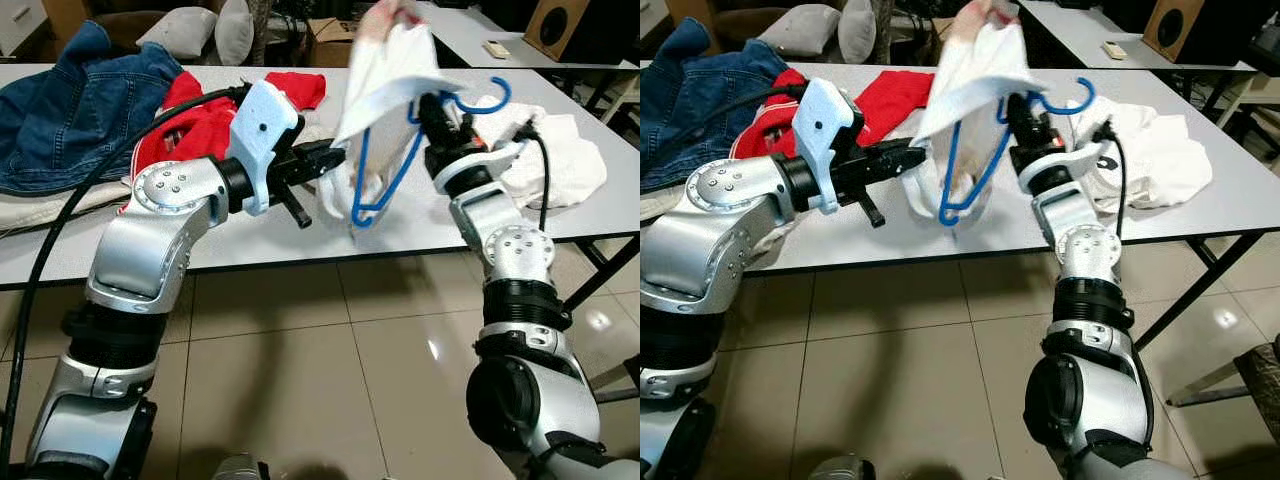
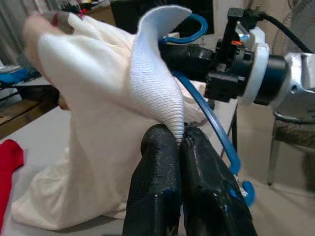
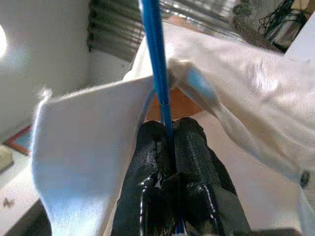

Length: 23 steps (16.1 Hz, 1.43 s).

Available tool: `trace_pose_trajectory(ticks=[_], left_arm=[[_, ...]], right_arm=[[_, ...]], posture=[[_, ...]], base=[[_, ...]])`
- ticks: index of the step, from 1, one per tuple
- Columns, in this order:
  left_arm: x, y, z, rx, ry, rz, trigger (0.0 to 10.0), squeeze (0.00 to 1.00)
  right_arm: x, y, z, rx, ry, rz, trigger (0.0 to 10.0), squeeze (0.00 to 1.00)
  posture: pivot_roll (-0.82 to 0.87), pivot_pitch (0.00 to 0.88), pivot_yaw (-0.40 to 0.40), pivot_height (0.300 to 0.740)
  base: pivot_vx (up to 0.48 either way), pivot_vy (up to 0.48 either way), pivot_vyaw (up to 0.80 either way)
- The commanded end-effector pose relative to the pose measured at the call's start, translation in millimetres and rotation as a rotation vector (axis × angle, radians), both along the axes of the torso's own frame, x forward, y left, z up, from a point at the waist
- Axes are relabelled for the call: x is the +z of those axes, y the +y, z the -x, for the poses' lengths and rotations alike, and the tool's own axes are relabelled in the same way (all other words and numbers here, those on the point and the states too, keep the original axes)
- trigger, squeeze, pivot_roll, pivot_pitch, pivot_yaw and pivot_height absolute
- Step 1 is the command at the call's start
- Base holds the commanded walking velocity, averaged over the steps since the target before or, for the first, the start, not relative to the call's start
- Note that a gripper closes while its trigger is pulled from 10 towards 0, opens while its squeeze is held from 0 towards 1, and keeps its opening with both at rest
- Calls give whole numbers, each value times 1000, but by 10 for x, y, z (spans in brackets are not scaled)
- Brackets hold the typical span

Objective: Hang hanger

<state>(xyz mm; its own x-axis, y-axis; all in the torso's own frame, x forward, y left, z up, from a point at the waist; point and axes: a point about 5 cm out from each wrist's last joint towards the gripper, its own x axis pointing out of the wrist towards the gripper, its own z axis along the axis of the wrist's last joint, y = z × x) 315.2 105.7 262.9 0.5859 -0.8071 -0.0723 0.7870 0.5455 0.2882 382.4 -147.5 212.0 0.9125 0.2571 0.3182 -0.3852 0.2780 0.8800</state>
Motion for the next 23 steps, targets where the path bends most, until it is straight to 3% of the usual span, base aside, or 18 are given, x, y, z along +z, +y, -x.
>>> trace_pose_trajectory(ticks=[1, 3, 6, 8, 10, 16, 20, 21, 22, 23], left_arm=[[10, -55, 68, -49, -4, -29, 0, 0], [-16, -53, 85, -50, 3, -47, 0, 0], [-163, 93, 76, -2, 29, -126, 0, 0], [-272, 185, 142, -48, 25, -171, 0, 0], [-231, 92, 230, -128, 27, -117, 0, 0], [-244, -201, 479, -381, 45, -111, 0, 0], [-382, -210, 387, -316, 44, -189, 0, 0], [-400, -218, 292, -246, 16, -200, 941, 0], [-394, -244, 255, -227, 8, -192, 0, 0], [-380, -270, 270, -246, 13, -177, 0, 0]], right_arm=[[61, -90, -24, -43, -2, -59, 10000, 0], [54, -138, -35, -72, 9, -82, 10000, 0], [71, -212, -61, -109, 23, -137, 10000, 0], [79, -239, -81, -123, 31, -134, 10000, 0], [68, -219, -96, -130, 40, -118, 10000, 0], [17, -200, -148, -196, 92, -154, 10000, 0], [69, -175, -163, -150, 87, -315, 10000, 0], [80, -127, -156, -109, 77, -351, 10000, 0], [79, -94, -148, -96, 72, -352, 10000, 0], [72, -85, -146, -99, 73, -343, 10000, 0]], posture=[[49, 0, -87, 740], [48, 0, -87, 740], [47, 0, -88, 740], [47, 0, -95, 740], [50, 0, -98, 740], [64, 0, -95, 740], [61, 0, -89, 740], [60, 0, -89, 740], [59, 0, -89, 740], [59, 0, -89, 740]], base=[[0, 0, 0], [0, 0, 0], [0, 0, 0], [0, 0, 0], [0, 0, 0], [0, 0, 0], [0, 0, 0], [0, 0, 0], [0, 0, 0], [0, 0, 0]])
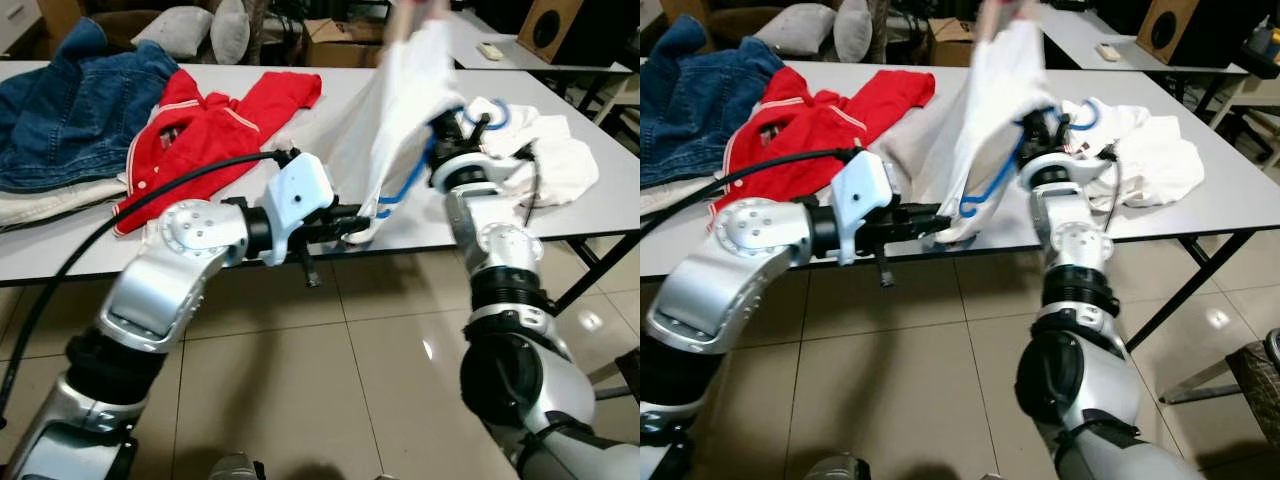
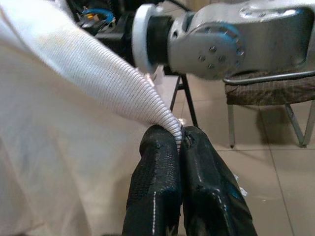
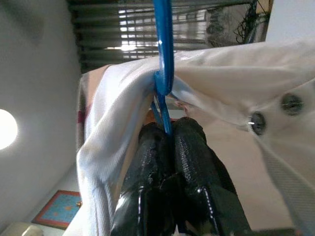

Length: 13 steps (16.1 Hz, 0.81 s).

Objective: Hang hanger

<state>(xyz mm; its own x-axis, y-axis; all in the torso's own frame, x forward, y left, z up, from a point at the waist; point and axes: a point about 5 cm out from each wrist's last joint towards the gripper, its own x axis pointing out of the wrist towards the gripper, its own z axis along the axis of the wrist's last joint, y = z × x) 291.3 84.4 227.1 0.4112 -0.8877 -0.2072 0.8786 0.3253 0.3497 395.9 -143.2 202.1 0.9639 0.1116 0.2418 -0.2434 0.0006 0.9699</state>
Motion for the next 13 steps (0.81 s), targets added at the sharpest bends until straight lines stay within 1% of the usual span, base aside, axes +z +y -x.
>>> trace_pose_trajectory(ticks=[1, 2, 3, 4, 5, 6, 7, 8, 9, 10, 11, 12, 13], left_arm=[[-12, -115, 74, -86, 14, -12, 0, 0], [-23, -148, 122, -127, 27, -10, 0, 0], [-15, -177, 161, -158, 40, 12, 0, 0], [-9, -184, 168, -164, 42, 20, 0, 0], [68, -235, 204, -189, 52, 92, 0, 0], [114, -260, 218, -201, 58, 132, 0, 0], [218, -317, 241, -224, 71, 212, 0, 0], [259, -343, 245, -232, 78, 245, 0, 0], [309, -381, 241, -235, 93, 291, 0, 0], [317, -401, 217, -218, 98, 302, 0, 0], [306, -412, 159, -170, 98, 300, 392, 0], [305, -396, 54, -81, 98, 314, 588, 0], [314, -388, 12, -46, 98, 325, 157, 0]], right_arm=[[163, -115, -13, -52, -57, -34, 10000, 0], [169, -117, -18, -59, -57, -40, 10000, 0], [169, -124, -26, -70, -52, -18, 10000, 0], [168, -125, -28, -72, -51, -10, 10000, 0], [157, -103, -32, -81, -49, 72, 10000, 0], [149, -84, -32, -82, -48, 120, 10000, 0], [120, -22, -31, -77, -41, 203, 10000, 0], [104, 12, -29, -71, -36, 227, 10000, 0], [82, 84, -22, -53, -34, 269, 10000, 0], [69, 147, -14, -34, -33, 295, 10000, 0], [56, 229, -1, -4, -33, 336, 10000, 0], [14, 353, 35, 55, -31, 437, 10000, 0], [-14, 401, 56, 87, -25, 485, 10000, 0]], posture=[[59, 0, -90, 740], [58, 0, -90, 740], [59, 0, -90, 740], [59, 0, -91, 740], [61, 0, -93, 740], [62, 0, -93, 740], [65, 0, -95, 740], [65, 0, -95, 740], [66, 0, -93, 740], [66, 0, -92, 740], [64, 0, -87, 740], [61, 0, -80, 740], [61, 0, -80, 740]], base=[[0, 0, 0], [0, 0, 0], [0, 0, 0], [0, 0, 0], [0, 0, 0], [0, 0, 0], [0, 0, 0], [0, 0, 0], [0, 0, 0], [0, 0, 0], [0, 0, 0], [0, 0, 0], [0, 0, 0]])
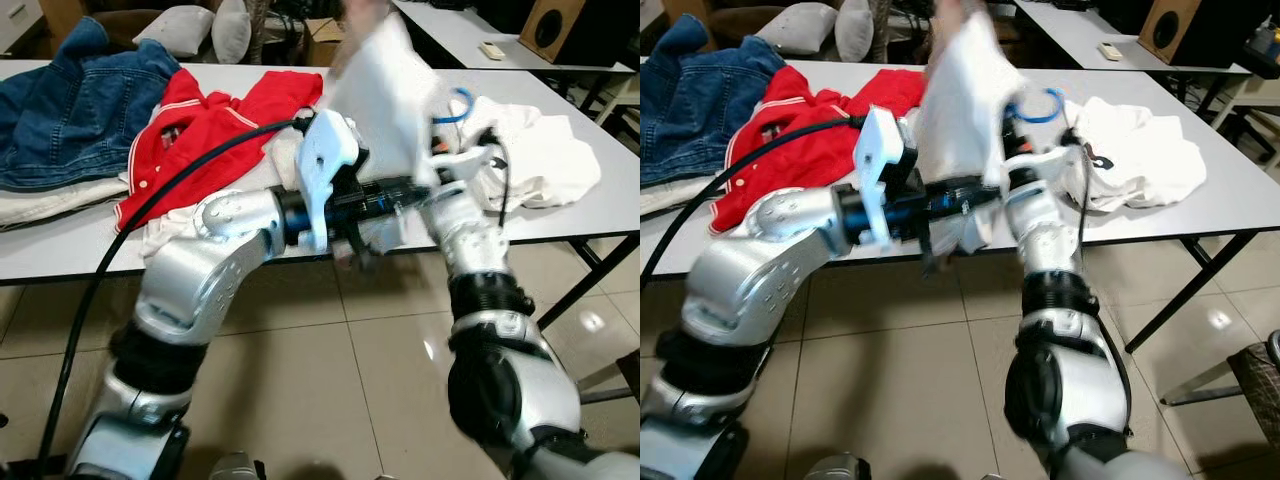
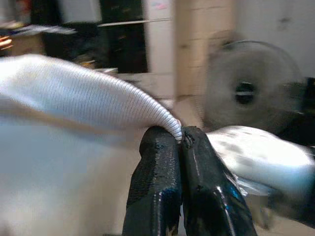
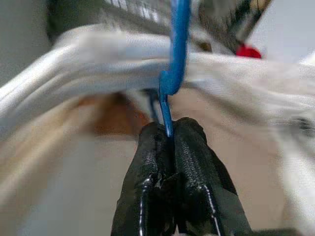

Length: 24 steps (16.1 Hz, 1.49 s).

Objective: Hang hanger

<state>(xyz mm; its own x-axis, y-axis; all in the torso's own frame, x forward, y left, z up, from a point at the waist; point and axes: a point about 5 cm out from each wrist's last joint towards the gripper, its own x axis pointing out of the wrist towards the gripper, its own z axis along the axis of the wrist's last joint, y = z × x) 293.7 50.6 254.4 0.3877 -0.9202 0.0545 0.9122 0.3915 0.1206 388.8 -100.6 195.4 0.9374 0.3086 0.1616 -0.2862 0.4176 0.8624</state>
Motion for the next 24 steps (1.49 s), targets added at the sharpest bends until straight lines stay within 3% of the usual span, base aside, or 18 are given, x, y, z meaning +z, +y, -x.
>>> trace_pose_trajectory(ticks=[1, 4, 6, 9, 10, 13, 15, 16, 17, 18, 19, 20, 24], left_arm=[[97, -26, -45, 38, -7, 32, 353, 0], [158, 56, -184, 151, -24, 36, 784, 0], [242, 260, -357, 290, -53, 0, 314, 0], [250, 334, -402, 331, -91, -56, 1569, 0], [197, 372, -442, 372, -123, -129, 1647, 0], [154, 346, -449, 381, -97, -130, 1451, 0], [123, 198, -331, 283, -58, -101, 3647, 0], [110, 187, -280, 248, -35, -102, 5922, 0], [93, 189, -266, 237, -27, -117, 9373, 0], [67, 191, -229, 200, -9, -124, 10000, 0], [38, 211, -204, 191, 14, -130, 10000, 961], [-18, 279, -180, 206, 38, -163, 10000, 1000], [-81, 461, -211, 289, 79, -200, 10000, 1000]], right_arm=[[-1, 59, 46, 54, 7, 94, 10000, 0], [-34, 88, 148, 130, 4, 195, 10000, 0], [-25, -16, 301, 186, -33, 375, 10000, 0], [87, -87, 394, 196, -45, 370, 10000, 0], [134, -105, 423, 196, -54, 364, 10000, 0], [205, -100, 492, 229, -81, 340, 10000, 0], [167, -56, 522, 254, -64, 342, 10000, 0], [100, -65, 513, 242, -22, 350, 10000, 0], [84, -75, 511, 236, -10, 350, 10000, 0], [63, -93, 506, 226, 3, 352, 10000, 0], [53, -108, 510, 222, 7, 354, 10000, 0], [49, -127, 519, 219, 11, 347, 10000, 0], [16, -128, 532, 226, 24, 340, 10000, 0]], posture=[[58, 0, -72, 740], [55, 0, -67, 740], [47, 0, -53, 740], [41, 0, -46, 740], [40, 0, -46, 740], [40, 0, -48, 740], [42, 0, -50, 740], [41, 0, -50, 740], [41, 0, -50, 740], [42, 0, -51, 740], [43, 0, -53, 740], [53, 0, -65, 740], [66, 0, -66, 740]], base=[[0, 0, 0], [0, 0, 0], [0, 0, 0], [0, 0, 0], [0, 0, 0], [0, 0, 0], [0, 0, 0], [0, 0, 0], [0, 0, 0], [0, 0, 0], [0, 0, 0], [0, 0, 0], [0, 0, 0]])
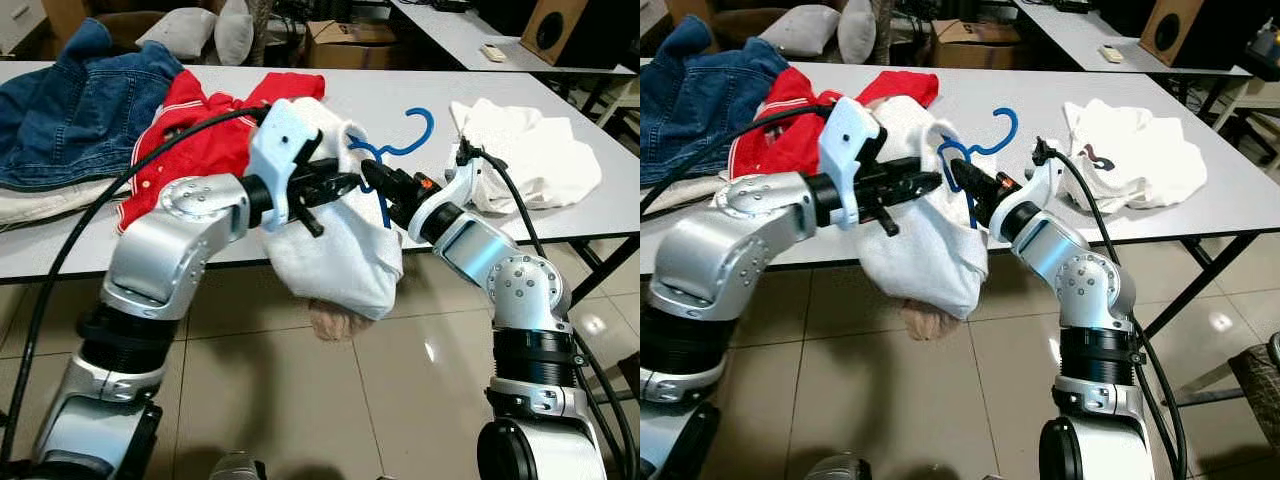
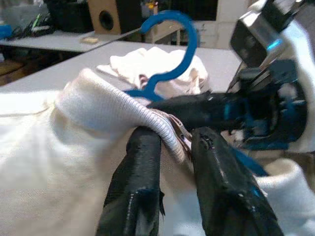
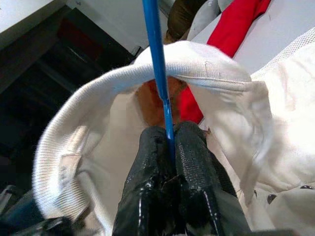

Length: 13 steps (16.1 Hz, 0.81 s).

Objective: Hang hanger

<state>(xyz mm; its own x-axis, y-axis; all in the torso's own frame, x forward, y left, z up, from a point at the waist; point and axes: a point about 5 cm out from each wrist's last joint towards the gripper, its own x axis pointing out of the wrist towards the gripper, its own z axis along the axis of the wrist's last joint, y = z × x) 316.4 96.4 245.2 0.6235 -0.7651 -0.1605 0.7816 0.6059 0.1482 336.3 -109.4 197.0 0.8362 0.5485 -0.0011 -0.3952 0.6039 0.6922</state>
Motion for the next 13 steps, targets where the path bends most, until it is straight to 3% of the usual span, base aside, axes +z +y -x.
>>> trace_pose_trajectory(ticks=[1, 5, 8, 9, 10, 11, 13], left_arm=[[-17, 52, 9, 24, 10, -9, 10000, 1000], [-76, 163, 32, 40, 51, -13, 10000, 1000], [-69, 448, 253, 31, 74, 119, 10000, 1000], [-121, 534, 301, 66, 83, 118, 10000, 914], [-172, 585, 320, 100, 95, 99, 10000, 286], [-389, 722, 415, 195, 154, 4, 10000, 0], [-596, 801, 603, 221, 212, -53, 10000, 0]], right_arm=[[-22, -33, 23, -5, 10, 7, 10000, 0], [-82, -60, 99, -4, 28, 19, 10000, 0], [-154, -71, 272, 102, 20, 168, 10000, 0], [-178, -83, 315, 128, 30, 183, 10000, 0], [-192, -91, 336, 141, 37, 186, 10000, 0], [-223, -104, 411, 191, 52, 180, 10000, 0], [-244, -91, 511, 252, 63, 159, 10000, 0]], posture=[[67, 0, -61, 740], [58, 0, -50, 740], [20, 0, -38, 740], [26, 0, -43, 740], [28, 0, -45, 740], [37, 0, -58, 740], [44, 0, -77, 740]], base=[[0, 0, 0], [0, 0, 0], [0, 0, 533], [0, 0, 800], [0, 0, 800], [0, 0, 800], [0, 0, 800]])
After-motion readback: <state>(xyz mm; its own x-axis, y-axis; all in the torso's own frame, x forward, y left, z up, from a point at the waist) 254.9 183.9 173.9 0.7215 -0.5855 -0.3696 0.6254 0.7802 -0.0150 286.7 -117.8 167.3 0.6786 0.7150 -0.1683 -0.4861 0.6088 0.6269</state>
